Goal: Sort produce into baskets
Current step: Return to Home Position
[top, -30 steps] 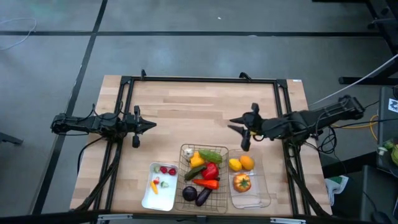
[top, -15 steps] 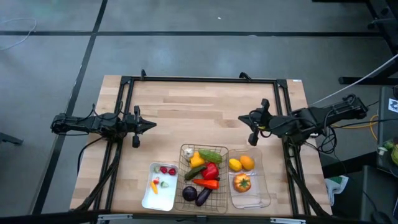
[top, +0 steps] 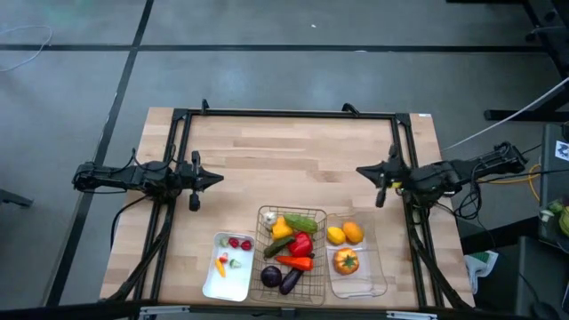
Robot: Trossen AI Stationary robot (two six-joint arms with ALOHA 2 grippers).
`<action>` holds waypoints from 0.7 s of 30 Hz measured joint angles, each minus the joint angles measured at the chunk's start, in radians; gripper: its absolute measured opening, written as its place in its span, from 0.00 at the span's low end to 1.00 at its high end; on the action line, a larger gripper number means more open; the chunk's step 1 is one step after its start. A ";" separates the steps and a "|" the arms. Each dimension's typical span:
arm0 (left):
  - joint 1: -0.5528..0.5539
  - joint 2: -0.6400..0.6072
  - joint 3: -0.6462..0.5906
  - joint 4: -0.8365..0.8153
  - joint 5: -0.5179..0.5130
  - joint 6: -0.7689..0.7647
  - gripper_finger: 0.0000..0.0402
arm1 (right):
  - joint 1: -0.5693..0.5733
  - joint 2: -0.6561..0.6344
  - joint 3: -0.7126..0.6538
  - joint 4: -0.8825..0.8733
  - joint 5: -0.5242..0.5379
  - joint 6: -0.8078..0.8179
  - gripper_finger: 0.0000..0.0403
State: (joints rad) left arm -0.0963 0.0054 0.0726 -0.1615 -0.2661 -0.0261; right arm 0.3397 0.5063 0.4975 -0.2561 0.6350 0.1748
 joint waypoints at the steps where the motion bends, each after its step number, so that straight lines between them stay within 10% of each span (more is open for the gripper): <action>1: 0.000 0.000 0.000 0.000 0.000 0.000 0.03 | 0.000 -0.045 -0.026 -0.001 -0.005 0.000 0.03; 13: 0.000 0.000 0.000 0.000 0.000 0.000 0.03 | 0.000 -0.480 -0.271 -0.034 -0.088 -0.001 0.03; 21: 0.000 0.000 0.000 0.000 0.000 0.000 0.03 | 0.000 -0.503 -0.334 -0.011 -0.168 -0.029 0.03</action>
State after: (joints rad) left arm -0.0963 0.0051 0.0729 -0.1612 -0.2661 -0.0261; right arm 0.3397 0.0029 0.1640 -0.2669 0.4667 0.1459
